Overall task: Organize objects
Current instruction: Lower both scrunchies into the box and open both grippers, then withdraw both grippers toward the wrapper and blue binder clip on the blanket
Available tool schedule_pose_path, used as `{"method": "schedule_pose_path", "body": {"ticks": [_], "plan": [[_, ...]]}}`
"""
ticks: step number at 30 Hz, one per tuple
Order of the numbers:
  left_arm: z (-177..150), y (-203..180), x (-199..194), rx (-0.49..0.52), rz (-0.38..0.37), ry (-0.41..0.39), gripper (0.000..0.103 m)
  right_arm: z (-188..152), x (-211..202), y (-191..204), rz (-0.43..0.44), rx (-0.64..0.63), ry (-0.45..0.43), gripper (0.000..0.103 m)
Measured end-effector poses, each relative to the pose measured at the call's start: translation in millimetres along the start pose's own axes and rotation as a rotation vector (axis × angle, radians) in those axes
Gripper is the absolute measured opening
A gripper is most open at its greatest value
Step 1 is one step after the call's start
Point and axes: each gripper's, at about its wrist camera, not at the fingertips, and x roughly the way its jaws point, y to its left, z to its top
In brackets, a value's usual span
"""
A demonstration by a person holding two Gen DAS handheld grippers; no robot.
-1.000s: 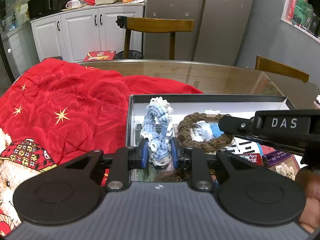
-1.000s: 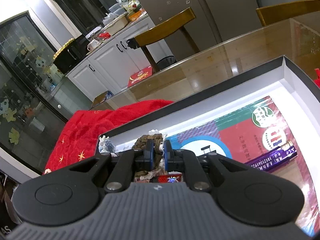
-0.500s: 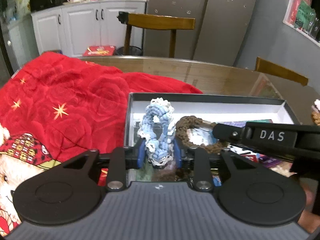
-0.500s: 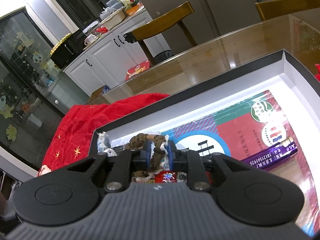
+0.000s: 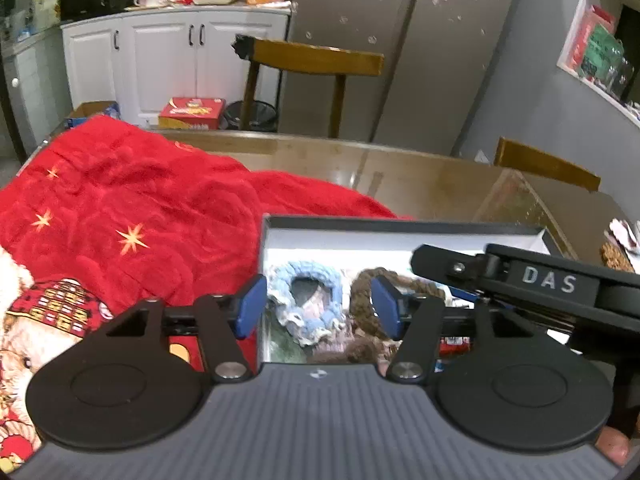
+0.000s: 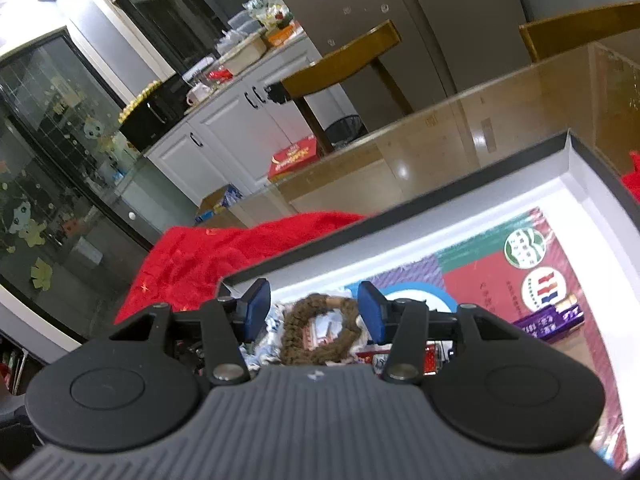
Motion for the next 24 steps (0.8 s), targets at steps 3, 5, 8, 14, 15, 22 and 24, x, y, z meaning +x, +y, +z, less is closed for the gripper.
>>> {"method": "schedule_pose_path", "body": {"ticks": [3,5,8,14,15,22,24], "plan": [[5,0,-13,0.008,-0.001,-0.027,0.067,4,-15,5,0.013,-0.004,-0.028,0.064],[8,0,-24,0.005,-0.012,-0.050,0.068,7,-27,11,0.011,-0.025,-0.052,0.064],[12,-1,-46,-0.002,-0.030,-0.089,0.068,11,-55,24,-0.007,-0.071,-0.114,0.068],[9,-13,-94,-0.003,-0.086,-0.160,0.071,8,-111,38,-0.011,-0.124,-0.234,0.070],[7,-16,-103,0.008,-0.098,-0.172,0.071,6,-119,39,-0.015,-0.136,-0.243,0.070],[-16,-39,-169,0.069,-0.145,-0.257,0.071,-16,-169,34,-0.008,-0.179,-0.296,0.073],[-30,-45,-185,0.110,-0.151,-0.286,0.072,-25,-180,30,-0.007,-0.193,-0.302,0.073]]}}
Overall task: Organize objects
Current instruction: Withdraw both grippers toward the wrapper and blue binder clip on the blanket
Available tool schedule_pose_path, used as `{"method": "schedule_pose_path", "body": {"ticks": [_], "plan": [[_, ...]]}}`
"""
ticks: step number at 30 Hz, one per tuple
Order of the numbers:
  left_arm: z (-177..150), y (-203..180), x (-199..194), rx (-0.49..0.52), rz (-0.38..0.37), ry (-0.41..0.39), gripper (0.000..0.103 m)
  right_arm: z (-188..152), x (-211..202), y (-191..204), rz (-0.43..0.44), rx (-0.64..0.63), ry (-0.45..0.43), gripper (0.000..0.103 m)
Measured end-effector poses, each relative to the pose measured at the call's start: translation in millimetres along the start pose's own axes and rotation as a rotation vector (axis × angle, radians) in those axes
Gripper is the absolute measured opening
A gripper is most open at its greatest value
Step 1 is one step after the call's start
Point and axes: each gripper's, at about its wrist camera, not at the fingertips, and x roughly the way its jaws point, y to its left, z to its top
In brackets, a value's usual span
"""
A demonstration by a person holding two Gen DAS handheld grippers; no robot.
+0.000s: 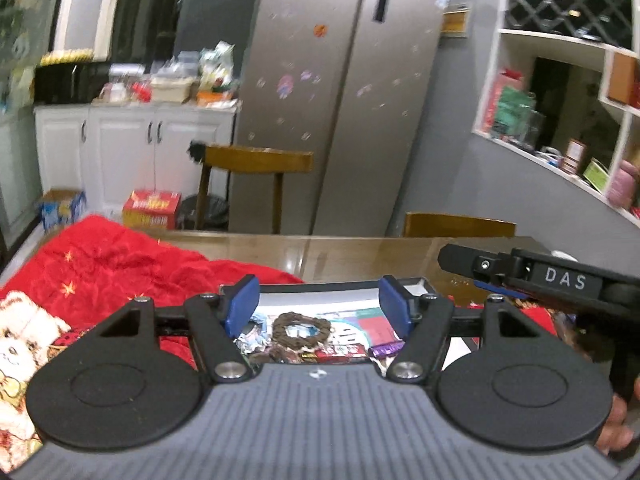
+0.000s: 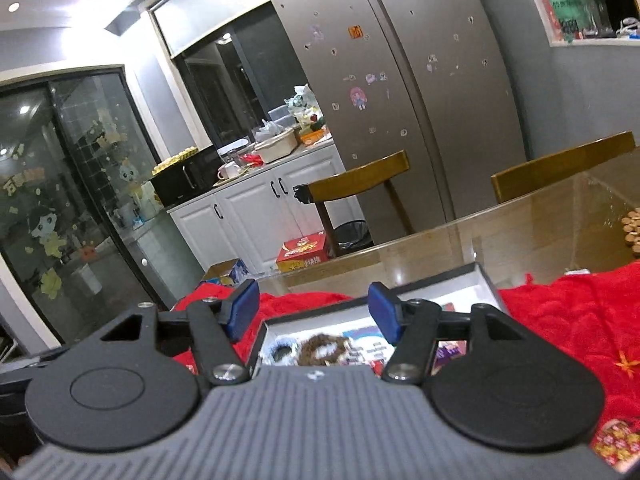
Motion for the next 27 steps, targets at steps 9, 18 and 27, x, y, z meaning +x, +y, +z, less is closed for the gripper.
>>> {"method": "schedule_pose_path", "body": {"ticks": [9,18,27], "plan": [[-62,-29,-63,0.116,0.028,-0.085,0.072,-64,-35,-18,0.004,0.002,-0.001,0.075],[-147,-40,-41,0.259,0.010,-0.085,0.072,-118,-22,-34,-0.037,-0.035,0.059,0.075],[-185,-25,12,0.330,0.074,0.014,0.072,-142,-7,-35,-0.051,-0.078,0.131,0.074]]}}
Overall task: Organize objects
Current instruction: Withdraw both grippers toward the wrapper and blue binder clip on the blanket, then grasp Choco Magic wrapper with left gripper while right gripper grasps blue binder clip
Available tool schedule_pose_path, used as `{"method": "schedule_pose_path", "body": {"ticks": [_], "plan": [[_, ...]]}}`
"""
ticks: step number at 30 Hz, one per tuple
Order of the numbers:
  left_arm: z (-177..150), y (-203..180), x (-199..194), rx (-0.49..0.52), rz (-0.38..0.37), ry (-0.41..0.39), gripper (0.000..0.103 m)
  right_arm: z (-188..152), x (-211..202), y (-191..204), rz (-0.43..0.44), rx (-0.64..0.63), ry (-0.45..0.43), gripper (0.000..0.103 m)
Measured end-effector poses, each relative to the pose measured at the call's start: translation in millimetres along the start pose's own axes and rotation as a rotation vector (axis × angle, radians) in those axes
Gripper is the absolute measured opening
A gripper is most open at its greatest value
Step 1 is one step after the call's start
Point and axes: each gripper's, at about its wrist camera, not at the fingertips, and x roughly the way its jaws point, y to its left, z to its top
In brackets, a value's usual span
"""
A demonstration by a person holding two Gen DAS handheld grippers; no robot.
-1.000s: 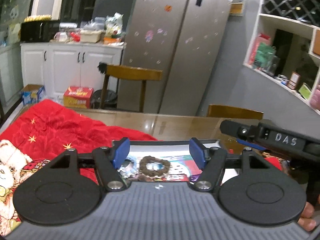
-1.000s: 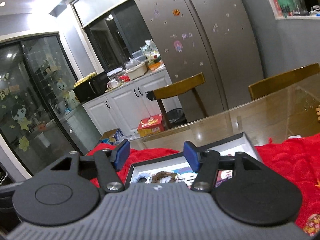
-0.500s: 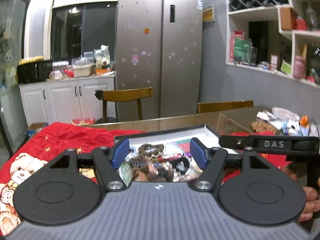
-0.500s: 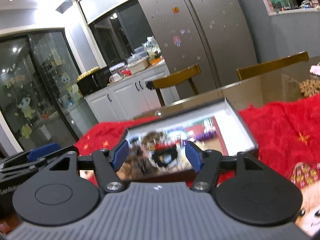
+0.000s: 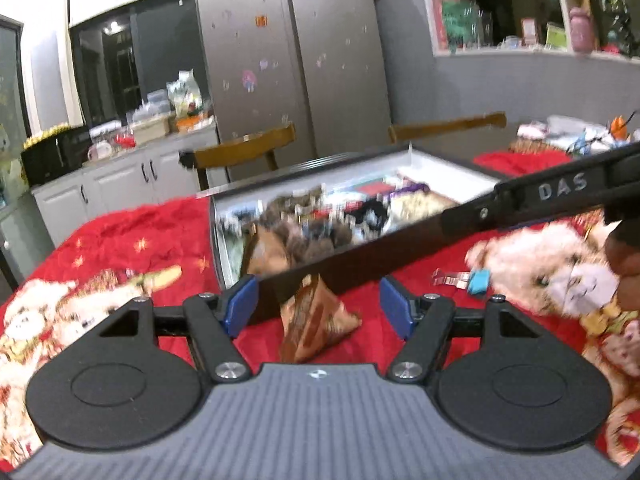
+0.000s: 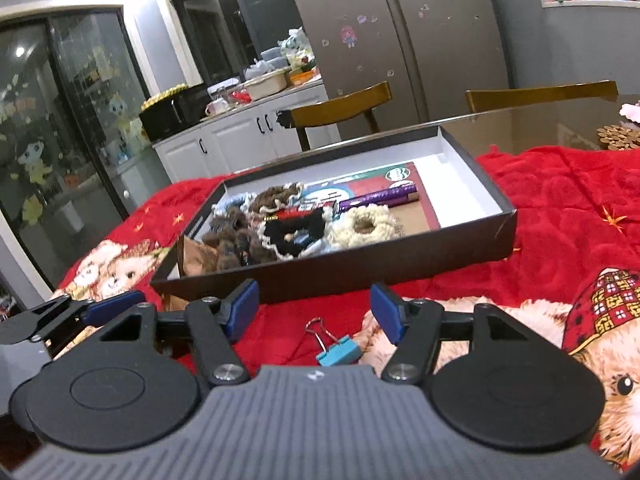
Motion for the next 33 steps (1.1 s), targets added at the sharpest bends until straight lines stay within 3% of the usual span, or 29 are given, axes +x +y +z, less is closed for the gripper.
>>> {"method": "schedule_pose_path", "body": {"ticks": [10,15,20,25,33], "plan": [[-7,4,26,-0.016,-0.087,0.060,0.072,-16,7,16,-0.031,-0.121,0.040,0.070],[-6,10,40,-0.058,-0.060,0.125,0.071,-20,18,12,-0.034,-0.089,0.111,0.063],[-6,10,47,-0.063,-0.033,0.160,0.067,-24,18,15,-0.061,-0.120,0.104,0.056],[-6,8,47,-0.069,0.019,0.155,0.054,-27,16,15,-0.103,-0.113,0.076,0.034],[-5,10,47,-0.077,0.084,0.156,0.053,-26,15,13,-0.122,-0.107,0.063,0.032]]}}
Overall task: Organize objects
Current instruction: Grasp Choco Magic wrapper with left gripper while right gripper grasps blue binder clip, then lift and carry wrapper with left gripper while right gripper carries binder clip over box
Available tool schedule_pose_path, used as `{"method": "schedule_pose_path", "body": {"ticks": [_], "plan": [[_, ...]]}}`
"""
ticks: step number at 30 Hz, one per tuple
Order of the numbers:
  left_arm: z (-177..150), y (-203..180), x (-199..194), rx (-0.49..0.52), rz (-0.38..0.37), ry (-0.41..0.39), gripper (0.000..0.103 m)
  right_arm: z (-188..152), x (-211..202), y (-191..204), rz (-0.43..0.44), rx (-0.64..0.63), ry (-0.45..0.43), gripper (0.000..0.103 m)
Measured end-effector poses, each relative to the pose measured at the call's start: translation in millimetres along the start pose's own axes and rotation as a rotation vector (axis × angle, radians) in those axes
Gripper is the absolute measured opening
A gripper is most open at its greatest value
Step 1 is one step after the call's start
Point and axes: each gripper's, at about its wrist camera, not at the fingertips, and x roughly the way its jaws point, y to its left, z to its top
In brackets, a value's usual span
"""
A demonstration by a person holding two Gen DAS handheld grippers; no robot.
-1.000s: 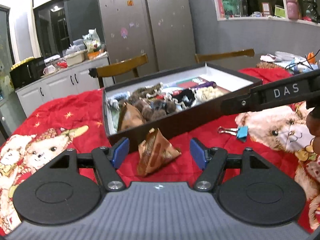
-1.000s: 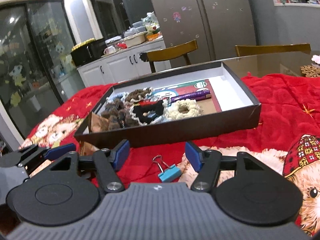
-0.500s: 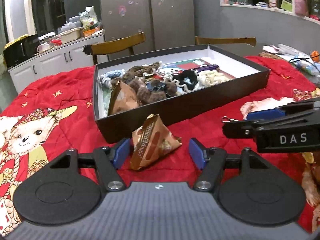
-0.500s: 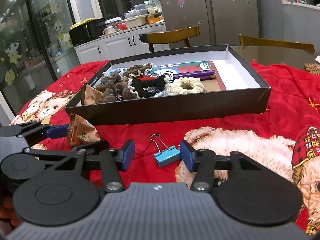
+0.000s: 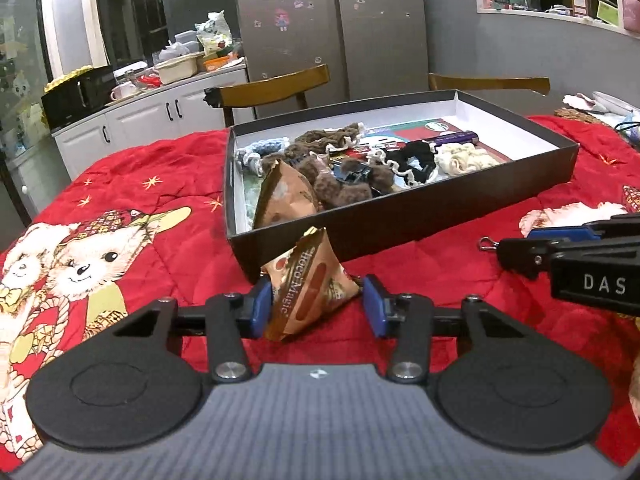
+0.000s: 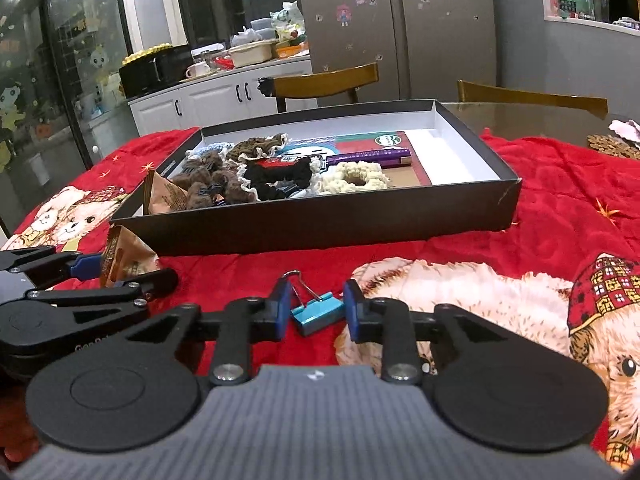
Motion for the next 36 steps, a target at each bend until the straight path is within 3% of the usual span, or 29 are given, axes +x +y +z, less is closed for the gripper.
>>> {"method": "schedule_pose_path", "body": {"ticks": [18,30,36], "plan": [[-1,5,-5,-0.027,0.025,-0.021,0.054,2,-5,-3,-0.009,0.022,-0.045,0.031],[-3,8,-25,-0.046,-0.034,-0.137,0.054,10,-24,-3,0.087,0.027,-0.153,0.031],[12,10,-39,-0.119,-0.068,-0.157,0.054,34,-40,-7,0.143,0.080,-0.187,0.031]]}}
